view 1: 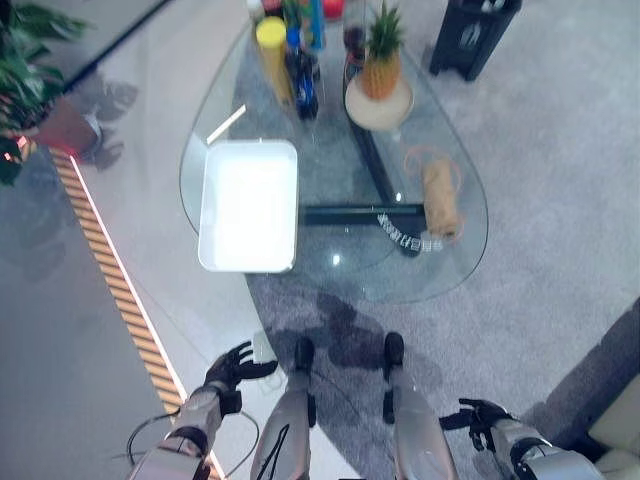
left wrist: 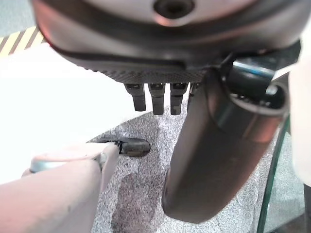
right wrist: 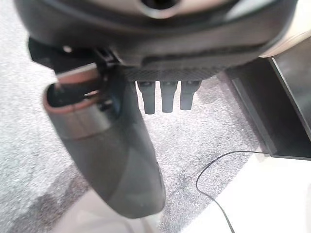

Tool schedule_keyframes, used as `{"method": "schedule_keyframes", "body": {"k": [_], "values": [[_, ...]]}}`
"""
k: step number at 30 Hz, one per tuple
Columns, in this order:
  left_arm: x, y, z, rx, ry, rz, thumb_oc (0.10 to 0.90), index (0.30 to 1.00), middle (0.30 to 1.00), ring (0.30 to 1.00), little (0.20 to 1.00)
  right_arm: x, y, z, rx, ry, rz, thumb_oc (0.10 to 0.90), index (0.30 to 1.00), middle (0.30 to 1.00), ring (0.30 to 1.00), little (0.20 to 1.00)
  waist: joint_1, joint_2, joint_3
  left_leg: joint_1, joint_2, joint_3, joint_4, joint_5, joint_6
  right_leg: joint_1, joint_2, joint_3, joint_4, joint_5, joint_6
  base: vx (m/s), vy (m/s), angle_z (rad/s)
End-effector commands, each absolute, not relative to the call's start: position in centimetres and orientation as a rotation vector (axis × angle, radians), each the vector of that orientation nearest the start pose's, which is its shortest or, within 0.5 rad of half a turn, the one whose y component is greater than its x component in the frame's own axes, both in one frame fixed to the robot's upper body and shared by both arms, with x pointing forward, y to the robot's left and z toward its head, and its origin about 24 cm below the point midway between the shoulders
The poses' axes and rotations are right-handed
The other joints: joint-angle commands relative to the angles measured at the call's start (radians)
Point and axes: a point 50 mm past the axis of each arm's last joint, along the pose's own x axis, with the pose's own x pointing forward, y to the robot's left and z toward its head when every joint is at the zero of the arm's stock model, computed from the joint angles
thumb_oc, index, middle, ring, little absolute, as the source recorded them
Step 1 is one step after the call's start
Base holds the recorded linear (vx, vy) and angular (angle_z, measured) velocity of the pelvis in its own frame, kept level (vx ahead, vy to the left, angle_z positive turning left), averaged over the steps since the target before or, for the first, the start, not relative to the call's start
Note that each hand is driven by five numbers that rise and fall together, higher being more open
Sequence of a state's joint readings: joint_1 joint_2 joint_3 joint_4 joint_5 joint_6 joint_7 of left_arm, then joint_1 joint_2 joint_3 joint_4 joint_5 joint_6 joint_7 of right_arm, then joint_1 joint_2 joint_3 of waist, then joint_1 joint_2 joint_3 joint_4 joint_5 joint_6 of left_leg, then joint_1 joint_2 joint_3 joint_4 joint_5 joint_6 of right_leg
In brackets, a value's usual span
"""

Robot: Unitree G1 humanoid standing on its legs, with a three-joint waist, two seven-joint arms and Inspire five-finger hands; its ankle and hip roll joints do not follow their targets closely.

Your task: Wipe the table with a cloth and put it in the basket.

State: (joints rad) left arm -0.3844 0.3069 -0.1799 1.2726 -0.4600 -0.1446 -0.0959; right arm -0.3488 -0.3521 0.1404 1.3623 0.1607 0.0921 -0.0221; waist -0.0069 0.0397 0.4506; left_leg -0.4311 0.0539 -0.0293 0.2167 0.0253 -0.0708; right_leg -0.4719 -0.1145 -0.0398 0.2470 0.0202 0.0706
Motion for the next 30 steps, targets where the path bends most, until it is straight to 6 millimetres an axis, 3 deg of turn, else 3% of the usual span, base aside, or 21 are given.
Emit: {"method": "schedule_keyframes", "body": {"k": [1, 6, 11, 26, 30], "values": [[24.0, 25.6, -8.6, -0.048, 0.670, 0.195, 0.800, 0.900, 0.900, 0.900, 0.900, 19.2, -29.0, -10.9, -0.316, 1.079, -0.302, 0.800, 0.900, 0.900, 0.900, 0.900, -0.020, -0.012, -0.001, -0.159, -0.095, 0.005, 0.179, -0.028, 0.054, -0.112, 0.067, -0.001, 0.165, -0.068, -0.061, -0.13, -0.018, 0.05], [25.6, 25.7, -7.2, -0.077, 0.608, 0.213, 0.800, 0.900, 0.900, 0.900, 0.900, 21.6, -28.9, -9.6, -0.333, 0.961, -0.344, 0.800, 0.900, 0.900, 0.900, 0.900, -0.016, -0.014, 0.016, -0.294, -0.064, 0.016, 0.336, -0.086, 0.068, -0.249, 0.093, -0.004, 0.342, -0.138, -0.088, -0.11, -0.027, -0.01], [25.6, 25.9, -7.1, -0.096, 0.592, 0.217, 0.800, 0.900, 0.900, 0.900, 0.900, 22.4, -29.1, -8.8, -0.351, 0.866, -0.386, 0.800, 0.900, 0.900, 0.900, 0.900, -0.003, -0.015, 0.026, -0.365, -0.055, 0.002, 0.436, -0.120, 0.072, -0.312, 0.097, -0.013, 0.465, -0.181, -0.102, -0.04, -0.057, 0.04], [25.6, 26.5, -6.7, -0.193, 0.527, 0.256, 0.800, 0.900, 0.900, 0.900, 0.900, 25.9, -29.5, -5.1, -0.338, 0.533, -0.531, 0.800, 0.900, 0.900, 0.900, 0.900, -0.005, -0.018, 0.051, -0.417, -0.069, -0.001, 0.477, -0.126, 0.069, -0.356, 0.099, -0.021, 0.482, -0.167, -0.107, -0.01, -0.022, 0.02], [26.0, 26.7, -6.3, -0.201, 0.506, 0.262, 0.800, 0.900, 0.900, 0.900, 0.900, 27.4, -29.7, -3.2, -0.328, 0.435, -0.562, 0.800, 0.900, 0.900, 0.900, 0.900, -0.006, -0.018, 0.063, -0.424, -0.069, 0.007, 0.485, -0.133, 0.069, -0.361, 0.097, -0.022, 0.482, -0.167, -0.109, 0.00, 0.000, 0.00]]}}
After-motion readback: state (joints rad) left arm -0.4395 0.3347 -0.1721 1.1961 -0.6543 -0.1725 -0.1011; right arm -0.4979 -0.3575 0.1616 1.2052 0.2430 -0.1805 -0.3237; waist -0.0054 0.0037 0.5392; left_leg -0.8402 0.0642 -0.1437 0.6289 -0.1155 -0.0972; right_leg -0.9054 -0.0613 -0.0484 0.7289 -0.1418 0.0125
